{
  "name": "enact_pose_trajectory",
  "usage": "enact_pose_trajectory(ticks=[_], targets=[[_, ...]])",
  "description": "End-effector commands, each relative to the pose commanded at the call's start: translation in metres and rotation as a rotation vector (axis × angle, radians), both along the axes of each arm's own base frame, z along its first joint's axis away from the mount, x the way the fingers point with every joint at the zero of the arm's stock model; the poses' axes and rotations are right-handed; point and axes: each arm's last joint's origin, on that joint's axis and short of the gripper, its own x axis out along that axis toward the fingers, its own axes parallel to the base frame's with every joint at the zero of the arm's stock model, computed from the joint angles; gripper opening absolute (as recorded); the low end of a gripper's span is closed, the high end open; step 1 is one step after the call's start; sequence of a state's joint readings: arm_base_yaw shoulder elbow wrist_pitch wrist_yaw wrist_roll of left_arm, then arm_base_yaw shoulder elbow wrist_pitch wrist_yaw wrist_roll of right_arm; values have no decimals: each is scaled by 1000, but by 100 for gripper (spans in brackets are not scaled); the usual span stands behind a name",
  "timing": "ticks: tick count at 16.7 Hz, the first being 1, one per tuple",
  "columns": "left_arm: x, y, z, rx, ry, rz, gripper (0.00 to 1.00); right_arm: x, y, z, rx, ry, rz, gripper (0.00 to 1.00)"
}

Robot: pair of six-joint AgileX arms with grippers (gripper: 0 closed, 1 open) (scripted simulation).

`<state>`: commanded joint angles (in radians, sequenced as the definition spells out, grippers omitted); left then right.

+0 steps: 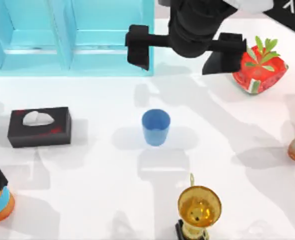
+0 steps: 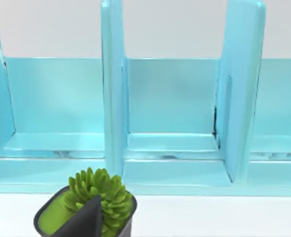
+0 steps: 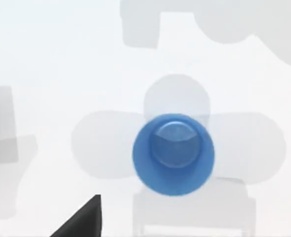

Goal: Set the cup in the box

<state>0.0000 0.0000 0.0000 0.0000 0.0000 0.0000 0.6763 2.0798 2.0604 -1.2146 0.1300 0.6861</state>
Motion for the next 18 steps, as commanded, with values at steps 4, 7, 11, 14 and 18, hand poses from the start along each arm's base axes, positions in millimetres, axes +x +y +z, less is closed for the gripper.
enact_pose_trajectory(ticks=[4, 7, 11, 14, 18], targets=[[0, 0, 0, 0, 0, 0, 100, 6, 52, -41, -78, 103, -1, 100], [0, 0, 0, 0, 0, 0, 100, 4, 70, -59, -110, 137, -2, 100], [0, 0, 0, 0, 0, 0, 100, 4, 73, -61, -115, 141, -3, 100], [0, 0, 0, 0, 0, 0, 100, 6, 71, -63, -114, 143, -6, 100], [0, 0, 0, 0, 0, 0, 100, 13, 74, -92, -116, 143, -2, 100]])
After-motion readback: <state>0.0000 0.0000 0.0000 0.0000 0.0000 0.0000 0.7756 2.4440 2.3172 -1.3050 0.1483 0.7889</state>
